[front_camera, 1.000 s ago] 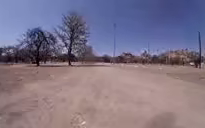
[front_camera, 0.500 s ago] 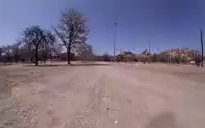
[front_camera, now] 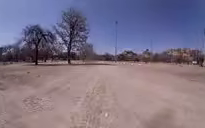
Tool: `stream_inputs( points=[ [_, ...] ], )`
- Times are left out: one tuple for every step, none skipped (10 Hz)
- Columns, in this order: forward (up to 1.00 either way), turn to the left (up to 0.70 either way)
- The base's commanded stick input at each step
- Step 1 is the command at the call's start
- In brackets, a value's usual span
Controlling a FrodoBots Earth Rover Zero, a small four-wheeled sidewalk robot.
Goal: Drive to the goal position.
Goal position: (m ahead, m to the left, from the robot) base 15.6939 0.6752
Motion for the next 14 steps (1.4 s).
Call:
stream_inputs(
  points=[
    [1.00, 0.00],
    [1.00, 0.00],
    [1.00, 0.00],
    [1.00, 0.00],
    [1.00, 0.00],
    [1.00, 0.00],
    [1.00, 0.00],
    [1.00, 0.00],
    [1.00, 0.00],
    [1.00, 0.00],
    [1.00, 0.00],
    [1.00, 0.00],
    [1.00, 0.00],
    [1.00, 0.00]
  ],
)
